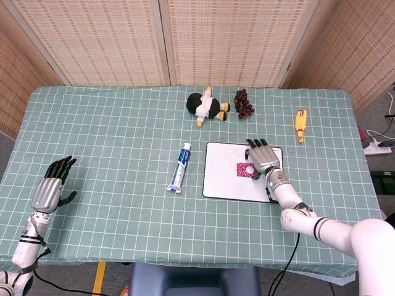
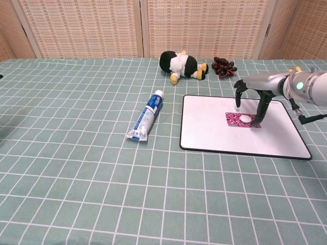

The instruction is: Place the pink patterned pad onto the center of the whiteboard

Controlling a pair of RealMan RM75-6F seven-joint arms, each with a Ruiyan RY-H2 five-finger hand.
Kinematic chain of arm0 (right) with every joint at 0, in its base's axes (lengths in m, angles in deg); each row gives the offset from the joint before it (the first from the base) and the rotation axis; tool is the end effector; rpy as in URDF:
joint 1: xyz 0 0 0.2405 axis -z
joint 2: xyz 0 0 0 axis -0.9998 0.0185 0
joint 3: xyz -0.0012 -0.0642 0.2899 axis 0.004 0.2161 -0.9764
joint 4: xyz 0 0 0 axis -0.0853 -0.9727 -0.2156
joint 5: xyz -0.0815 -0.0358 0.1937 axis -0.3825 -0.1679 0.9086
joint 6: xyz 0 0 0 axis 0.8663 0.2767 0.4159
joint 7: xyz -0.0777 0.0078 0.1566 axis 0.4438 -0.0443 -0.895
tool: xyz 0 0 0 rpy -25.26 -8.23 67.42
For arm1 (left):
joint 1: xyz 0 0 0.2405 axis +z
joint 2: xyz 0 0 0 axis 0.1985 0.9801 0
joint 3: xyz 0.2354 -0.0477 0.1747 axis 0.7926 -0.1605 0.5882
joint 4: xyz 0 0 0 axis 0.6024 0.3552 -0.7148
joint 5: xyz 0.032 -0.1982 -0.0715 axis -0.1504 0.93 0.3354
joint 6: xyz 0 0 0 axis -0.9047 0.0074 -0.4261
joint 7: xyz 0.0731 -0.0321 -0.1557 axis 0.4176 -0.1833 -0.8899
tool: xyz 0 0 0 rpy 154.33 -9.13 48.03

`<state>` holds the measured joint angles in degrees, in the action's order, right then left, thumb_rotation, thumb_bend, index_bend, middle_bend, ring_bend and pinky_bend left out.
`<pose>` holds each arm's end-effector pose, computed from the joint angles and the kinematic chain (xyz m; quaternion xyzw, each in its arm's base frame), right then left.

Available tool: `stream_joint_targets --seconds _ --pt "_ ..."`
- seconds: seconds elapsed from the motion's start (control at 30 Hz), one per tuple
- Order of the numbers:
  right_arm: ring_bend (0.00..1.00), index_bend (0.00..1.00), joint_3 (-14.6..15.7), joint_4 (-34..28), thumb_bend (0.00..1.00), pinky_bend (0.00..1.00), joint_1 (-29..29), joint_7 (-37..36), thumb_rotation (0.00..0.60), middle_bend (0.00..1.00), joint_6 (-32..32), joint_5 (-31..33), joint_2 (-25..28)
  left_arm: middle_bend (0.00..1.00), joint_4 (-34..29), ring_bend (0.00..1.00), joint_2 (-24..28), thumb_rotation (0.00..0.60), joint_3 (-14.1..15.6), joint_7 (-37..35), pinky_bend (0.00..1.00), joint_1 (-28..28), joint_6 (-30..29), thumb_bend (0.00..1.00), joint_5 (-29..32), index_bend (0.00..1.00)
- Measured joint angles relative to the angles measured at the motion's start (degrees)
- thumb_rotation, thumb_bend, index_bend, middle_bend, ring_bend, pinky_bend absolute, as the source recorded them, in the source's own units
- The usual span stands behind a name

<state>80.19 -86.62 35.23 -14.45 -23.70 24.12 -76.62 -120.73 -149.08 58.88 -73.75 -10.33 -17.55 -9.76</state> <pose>-0.2339 -0.4811 -0.0273 0.7529 -0.4124 0.1930 0.4752 -0.4003 0.3498 0.0678 -0.6122 -0.3910 -0.4452 0.5236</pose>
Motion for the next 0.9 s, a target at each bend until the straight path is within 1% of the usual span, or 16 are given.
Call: stream_joint_targets --seconds 0.17,0.27,0.33,0.4,0.47,0.53,0.57,0.63,0.67,0.7,0.77,0.8,0.9 --pt "0.00 0.36 0.2 -3.1 0.05 0.00 0.8 -0.1 0.600 0.01 -2.3 -1.3 2.3 0.00 0.4 0.00 -0.1 0.600 0.0 -0.1 0.00 0.0 0.2 0.24 0.1 0.00" --pt "0.00 0.36 0.6 -7.3 0.05 0.00 2.4 -0.2 0.600 0.01 -5.9 -3.0 5.7 0.00 0.7 0.00 -0.2 0.600 0.1 0.0 0.00 0.0 0.3 0.24 0.1 0.00" --pt "0.00 0.35 1.3 -10.6 0.05 0.00 4.5 -0.4 0.600 0.01 -9.6 -4.7 8.8 0.00 0.8 0.00 -0.2 0.600 0.1 0.1 0.00 0.1 0.3 0.24 0.0 0.00" --pt "0.00 0.30 2.4 -13.1 0.05 0.00 7.7 -1.3 0.600 0.01 -13.9 -7.1 11.8 0.00 0.8 0.00 -0.3 0.600 0.1 0.4 0.00 0.1 0.3 0.24 0.0 0.00" --pt "0.00 0.24 3.5 -14.1 0.04 0.00 11.1 -3.2 0.600 0.01 -18.0 -10.0 13.6 0.00 0.9 0.00 -0.4 0.600 0.1 0.8 0.00 0.1 0.3 0.24 0.0 0.00" --pt "0.00 0.22 4.6 -13.4 0.03 0.00 14.9 -7.4 0.600 0.01 -23.3 -14.0 14.3 0.00 1.0 0.00 -0.6 0.600 0.1 1.2 0.00 0.1 0.2 0.24 0.1 0.00" --pt "0.00 0.22 5.0 -12.5 0.03 0.00 16.4 -9.8 0.600 0.01 -25.7 -15.7 14.3 0.00 1.2 0.00 -0.7 0.600 0.1 1.5 0.00 0.1 0.2 0.24 0.1 0.00" --pt "0.00 0.23 5.9 -8.5 0.03 0.00 20.3 -16.5 0.600 0.01 -31.3 -19.2 13.6 0.00 1.4 0.00 -0.9 0.600 0.1 2.1 0.00 0.1 0.0 0.24 0.1 0.00" --pt "0.00 0.23 6.2 -6.1 0.03 0.00 21.9 -19.8 0.600 0.01 -33.4 -20.5 13.1 0.00 1.6 0.00 -1.0 0.600 0.1 2.4 0.00 0.1 0.0 0.24 0.1 0.00" --pt "0.00 0.24 6.6 -2.4 0.03 0.00 24.1 -24.3 0.600 0.01 -35.5 -21.9 12.4 0.00 1.7 0.00 -1.2 0.600 0.1 2.7 0.00 0.1 -0.1 0.24 0.0 0.00" --pt "0.00 0.23 7.0 3.9 0.03 0.00 27.1 -31.0 0.600 0.01 -37.3 -23.7 11.0 0.00 2.0 0.00 -1.5 0.600 0.1 3.2 0.00 0.1 -0.2 0.24 0.0 0.00" --pt "0.00 0.23 7.2 8.2 0.03 0.00 28.8 -35.4 0.600 0.01 -37.8 -24.8 10.0 0.00 2.0 0.00 -1.5 0.600 0.1 3.4 0.00 0.1 -0.2 0.24 0.0 0.00" --pt "0.00 0.22 7.3 18.5 0.03 0.00 32.3 -45.4 0.599 0.01 -37.7 -27.5 7.4 0.00 2.3 0.00 -1.8 0.600 0.0 4.1 0.00 0.1 -0.5 0.24 0.0 0.00"
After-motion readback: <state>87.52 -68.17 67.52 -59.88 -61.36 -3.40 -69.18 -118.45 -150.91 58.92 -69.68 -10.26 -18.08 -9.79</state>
